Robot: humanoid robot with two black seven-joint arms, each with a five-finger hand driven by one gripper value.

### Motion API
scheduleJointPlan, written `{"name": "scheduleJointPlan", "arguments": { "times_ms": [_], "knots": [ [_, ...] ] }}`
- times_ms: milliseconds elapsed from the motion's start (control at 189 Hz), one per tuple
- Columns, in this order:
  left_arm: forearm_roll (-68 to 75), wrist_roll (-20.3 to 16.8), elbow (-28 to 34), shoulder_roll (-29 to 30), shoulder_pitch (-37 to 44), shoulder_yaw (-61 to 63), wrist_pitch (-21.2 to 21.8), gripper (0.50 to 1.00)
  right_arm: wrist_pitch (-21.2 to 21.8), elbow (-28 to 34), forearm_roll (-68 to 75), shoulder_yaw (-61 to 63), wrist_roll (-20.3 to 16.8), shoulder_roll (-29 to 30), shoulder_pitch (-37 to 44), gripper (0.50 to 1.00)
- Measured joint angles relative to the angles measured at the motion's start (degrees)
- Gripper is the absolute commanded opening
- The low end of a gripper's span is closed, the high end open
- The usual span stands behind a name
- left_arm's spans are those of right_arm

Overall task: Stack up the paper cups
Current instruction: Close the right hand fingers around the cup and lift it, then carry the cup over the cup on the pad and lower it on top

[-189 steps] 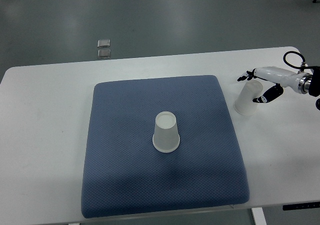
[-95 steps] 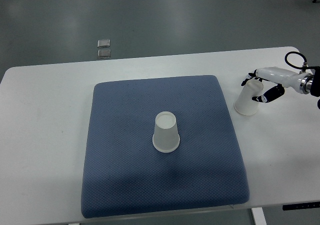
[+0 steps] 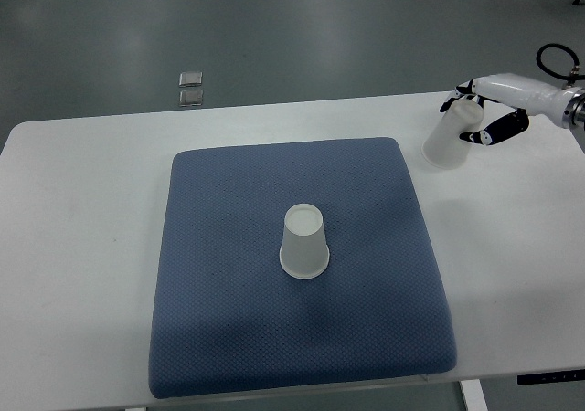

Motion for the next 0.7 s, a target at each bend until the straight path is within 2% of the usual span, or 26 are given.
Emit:
{"name": "scheduleJointPlan", "arguments": {
  "times_ms": [169,402,697],
  "knots": [
    [0.0,0.0,0.0,0.0,0.0,0.0,0.0,1.0,1.53,9.87,2.16,0.06,0.0,-3.75,3.99,0.5],
    [0.0,0.0,0.0,0.0,0.0,0.0,0.0,1.0,5.42,19.08,2.57,0.18,1.59,-4.5,8.36,0.5],
    [0.0,0.0,0.0,0.0,0.0,0.0,0.0,1.0,11.57,23.6,3.08,2.03,3.37,-3.44,11.03,0.5]
  ]
}}
